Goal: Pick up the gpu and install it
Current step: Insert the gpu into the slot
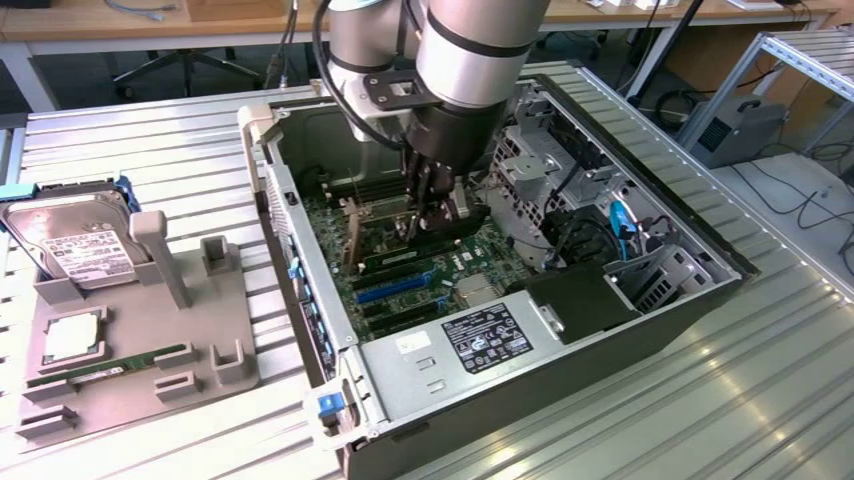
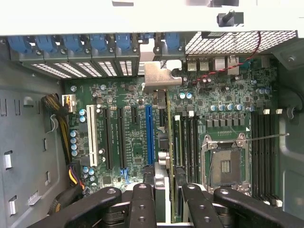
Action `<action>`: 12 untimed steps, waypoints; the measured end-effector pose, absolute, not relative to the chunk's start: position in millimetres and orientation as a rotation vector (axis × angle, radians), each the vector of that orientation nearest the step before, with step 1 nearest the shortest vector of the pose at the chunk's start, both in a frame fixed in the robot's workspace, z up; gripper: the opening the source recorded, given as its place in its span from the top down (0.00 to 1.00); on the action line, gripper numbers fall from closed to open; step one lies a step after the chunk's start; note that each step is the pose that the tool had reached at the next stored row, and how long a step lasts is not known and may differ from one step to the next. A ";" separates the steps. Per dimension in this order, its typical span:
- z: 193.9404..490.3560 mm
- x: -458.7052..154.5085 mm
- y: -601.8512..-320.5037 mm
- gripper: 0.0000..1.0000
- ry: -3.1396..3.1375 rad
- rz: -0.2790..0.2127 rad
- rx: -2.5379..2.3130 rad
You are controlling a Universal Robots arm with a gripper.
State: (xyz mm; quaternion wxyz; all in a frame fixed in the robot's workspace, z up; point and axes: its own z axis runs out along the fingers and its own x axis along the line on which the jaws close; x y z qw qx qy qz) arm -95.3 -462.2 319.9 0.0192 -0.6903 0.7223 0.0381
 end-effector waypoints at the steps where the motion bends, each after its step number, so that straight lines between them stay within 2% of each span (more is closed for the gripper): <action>1: 319.8 -95.5 -462.2 0.73 2.242 0.118 -2.142; 12: 317.0 -96.5 -462.6 0.73 2.242 0.118 -2.142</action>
